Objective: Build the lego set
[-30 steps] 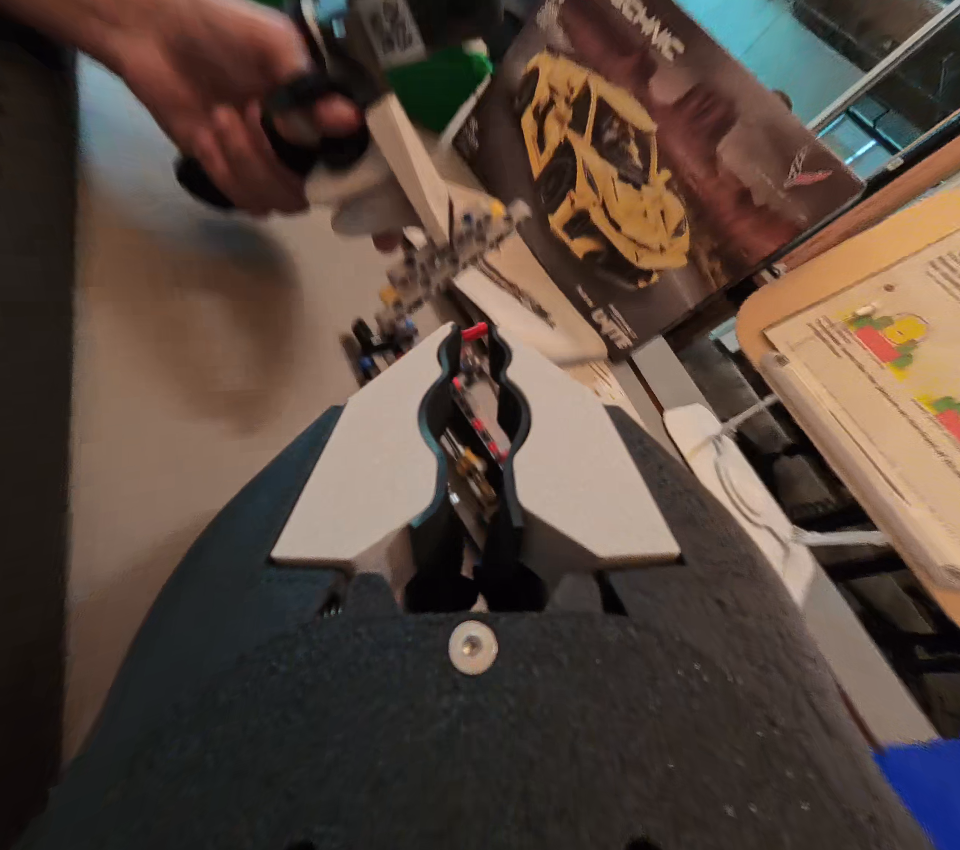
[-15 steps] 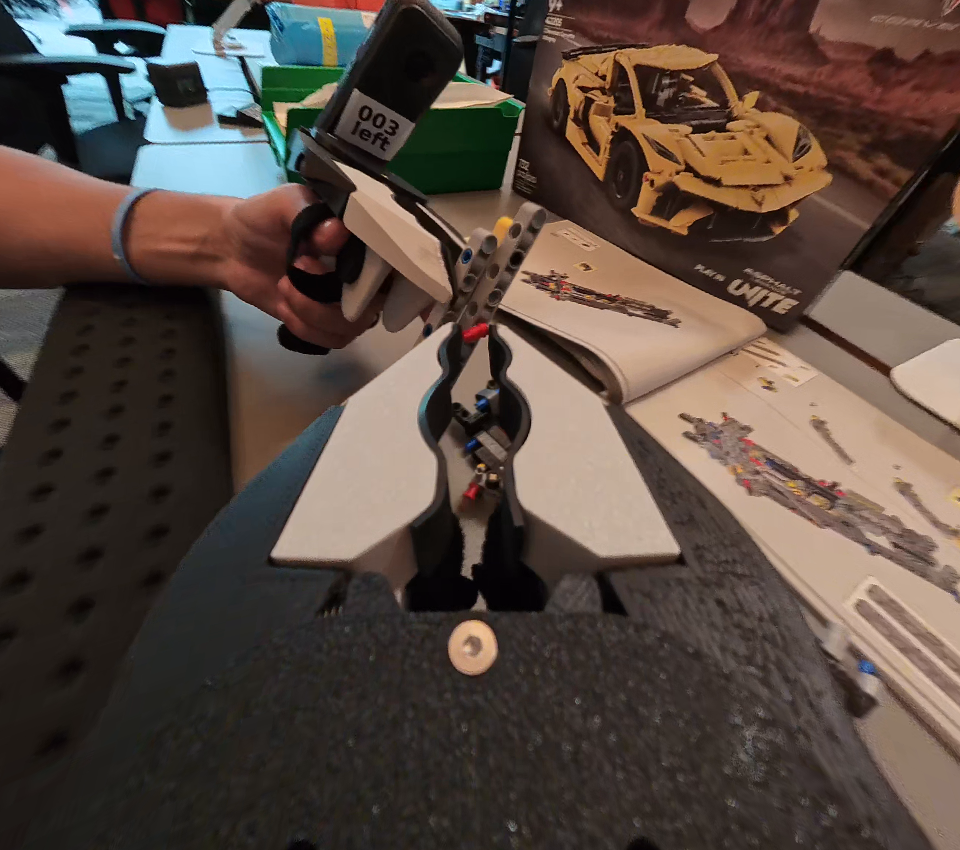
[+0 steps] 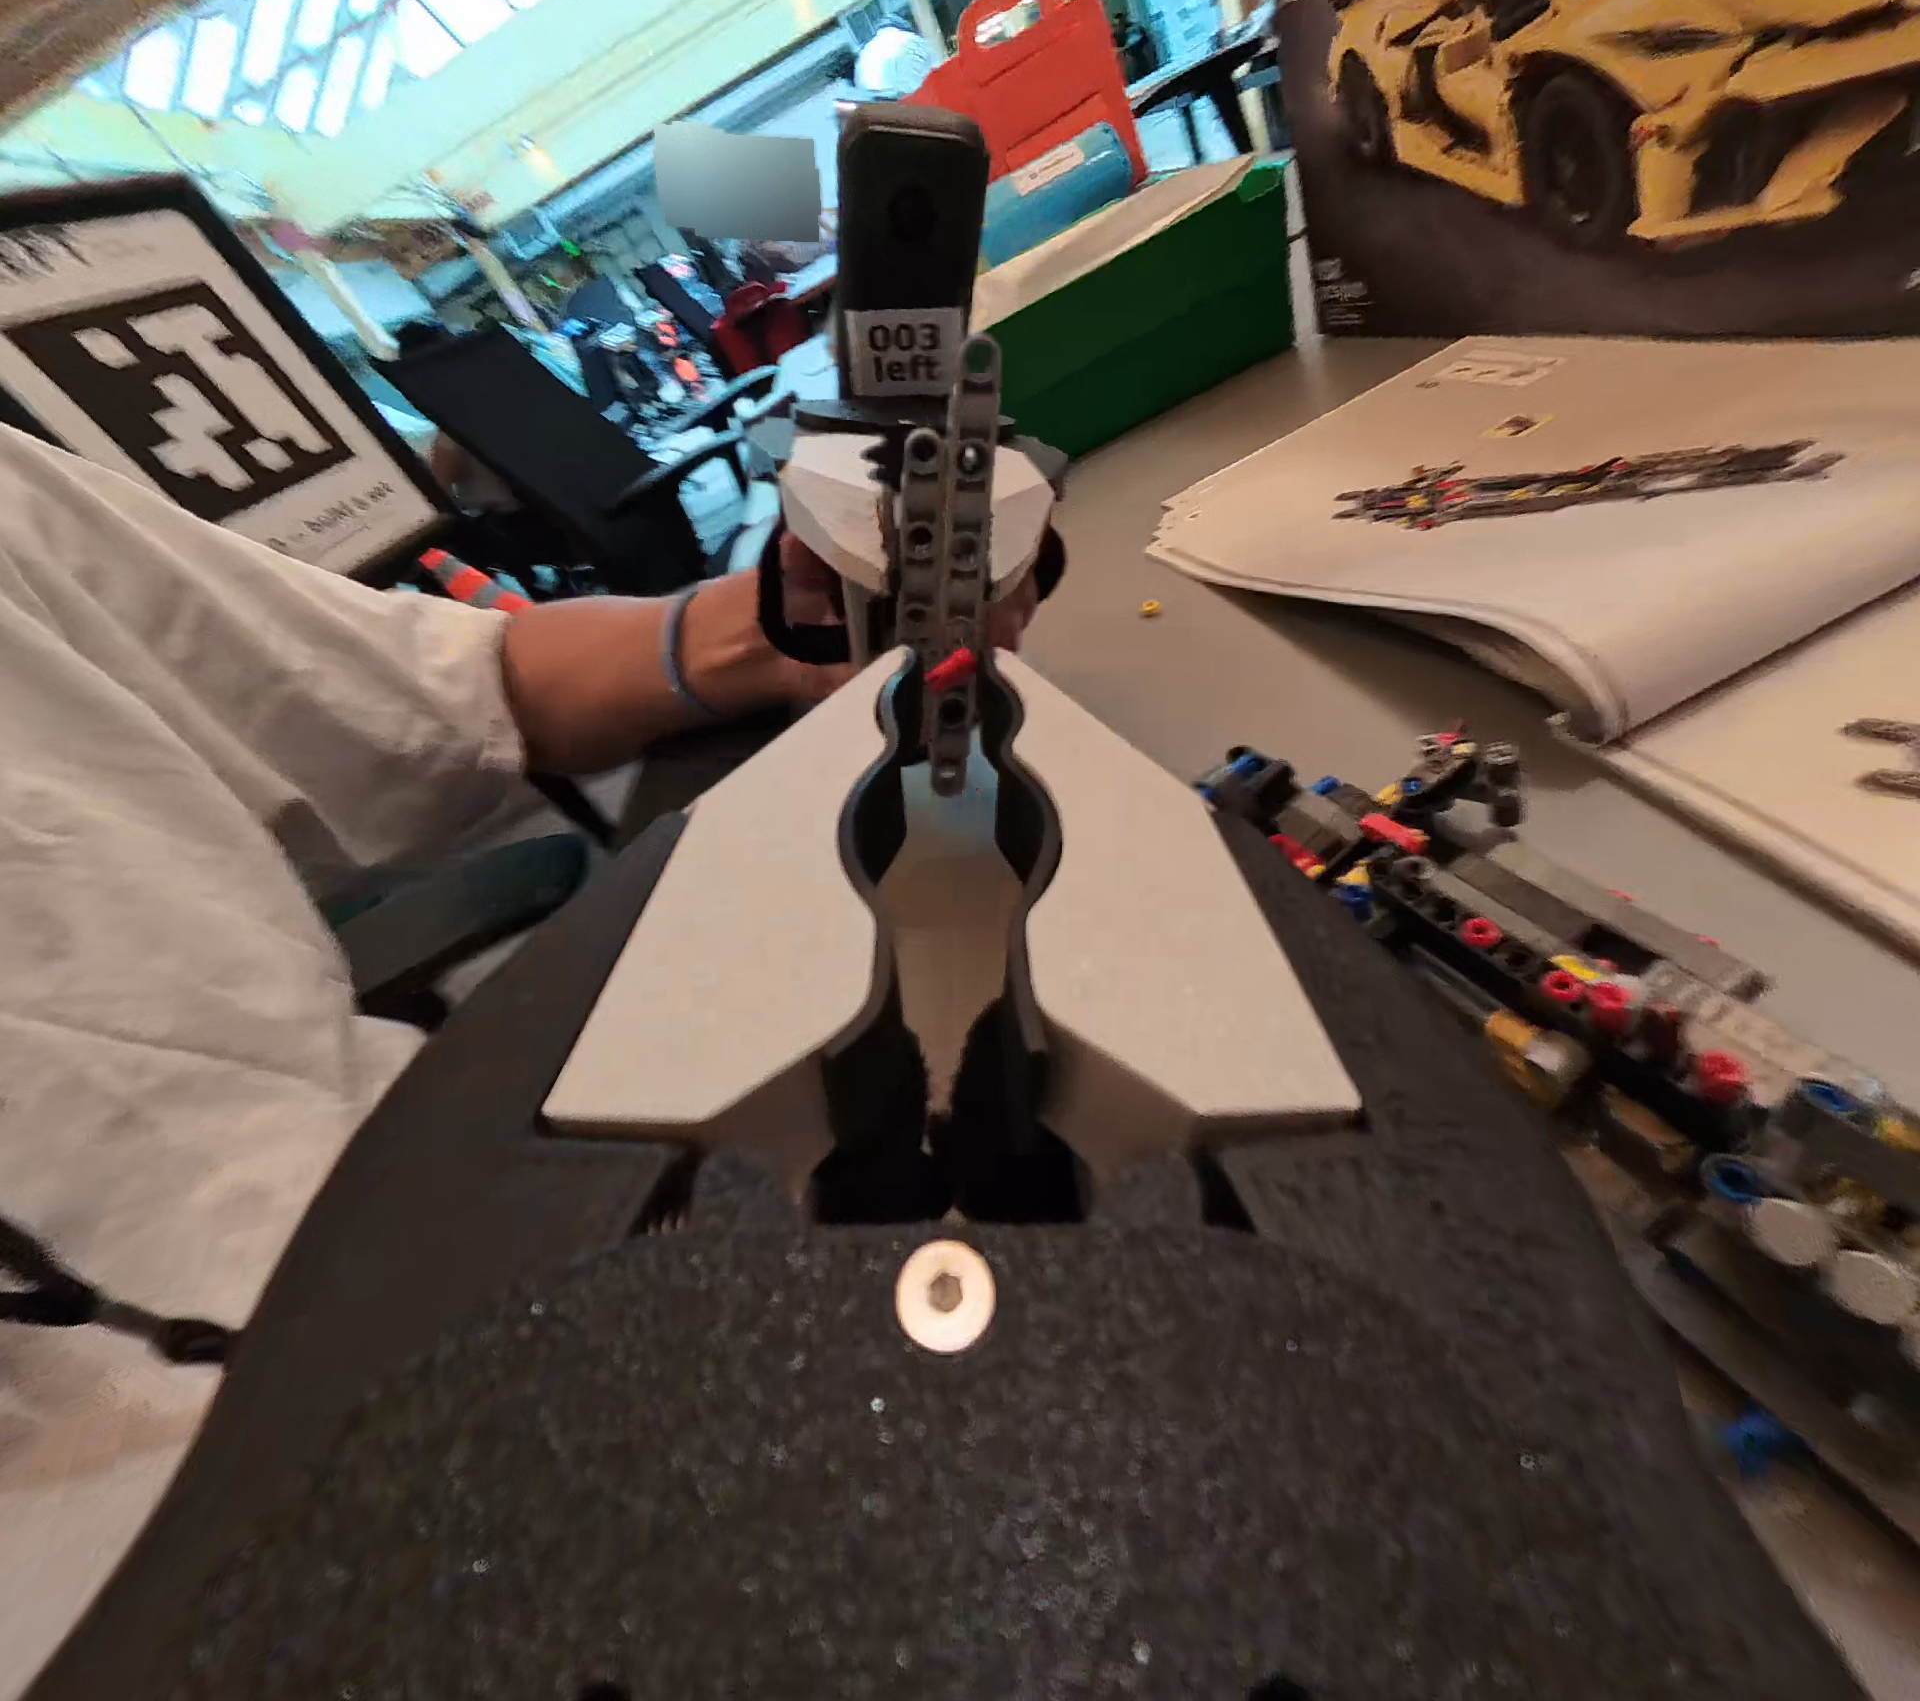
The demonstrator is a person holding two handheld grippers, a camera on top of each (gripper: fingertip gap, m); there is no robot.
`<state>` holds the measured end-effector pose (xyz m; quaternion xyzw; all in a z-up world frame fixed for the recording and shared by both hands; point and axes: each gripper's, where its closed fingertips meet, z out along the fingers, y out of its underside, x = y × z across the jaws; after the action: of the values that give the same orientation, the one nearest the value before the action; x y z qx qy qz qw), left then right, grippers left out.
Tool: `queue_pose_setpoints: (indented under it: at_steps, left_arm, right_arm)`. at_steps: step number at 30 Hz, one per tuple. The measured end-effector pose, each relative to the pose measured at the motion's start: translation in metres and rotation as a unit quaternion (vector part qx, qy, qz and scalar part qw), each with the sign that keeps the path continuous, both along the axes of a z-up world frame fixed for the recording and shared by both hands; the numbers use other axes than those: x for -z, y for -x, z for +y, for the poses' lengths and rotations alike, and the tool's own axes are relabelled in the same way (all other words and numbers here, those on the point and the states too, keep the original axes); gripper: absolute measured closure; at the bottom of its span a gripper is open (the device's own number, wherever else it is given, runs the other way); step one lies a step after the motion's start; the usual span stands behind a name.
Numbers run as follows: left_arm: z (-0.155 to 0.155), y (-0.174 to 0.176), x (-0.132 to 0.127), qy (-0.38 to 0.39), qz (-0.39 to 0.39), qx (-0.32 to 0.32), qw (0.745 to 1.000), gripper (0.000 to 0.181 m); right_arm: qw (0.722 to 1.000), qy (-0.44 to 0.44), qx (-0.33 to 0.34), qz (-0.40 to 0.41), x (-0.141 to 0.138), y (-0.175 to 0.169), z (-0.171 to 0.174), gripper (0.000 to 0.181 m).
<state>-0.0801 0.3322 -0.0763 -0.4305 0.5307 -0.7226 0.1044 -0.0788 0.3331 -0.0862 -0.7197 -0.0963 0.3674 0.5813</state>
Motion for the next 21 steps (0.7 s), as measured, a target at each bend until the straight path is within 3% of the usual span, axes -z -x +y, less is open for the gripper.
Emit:
queue_pose_setpoints:
  at_steps: [4, 6, 10, 14, 17, 21]
  left_arm:
    - [0.011, -0.005, 0.008, 0.006, 0.03, -0.024, 0.999, 0.167]
    - [0.016, -0.009, 0.016, -0.002, 0.052, -0.038, 0.998, 0.167]
    - [0.031, -0.009, 0.056, -0.063, 0.158, -0.057, 0.984, 0.167]
    - [0.006, 0.035, 0.084, -0.182, 0.248, 0.075, 0.949, 0.167]
    - [0.002, 0.055, 0.102, -0.319, 0.28, 0.091, 0.901, 0.167]
    - [-0.004, 0.052, 0.117, -0.394, 0.312, 0.089, 0.86, 0.167]
  right_arm:
    - [0.98, -0.076, 0.079, -0.168, 0.002, -0.014, 0.003, 0.172]
    - [0.936, -0.095, 0.14, -0.308, 0.01, -0.029, 0.005, 0.172]
    - [0.861, -0.063, 0.193, -0.466, 0.027, -0.058, -0.007, 0.172]
    - [0.792, -0.07, 0.234, -0.559, 0.039, -0.082, -0.02, 0.172]
    - [0.796, -0.057, 0.224, -0.559, 0.05, -0.078, -0.019, 0.173]
    - [0.829, -0.062, 0.208, -0.516, 0.047, -0.064, -0.015, 0.173]
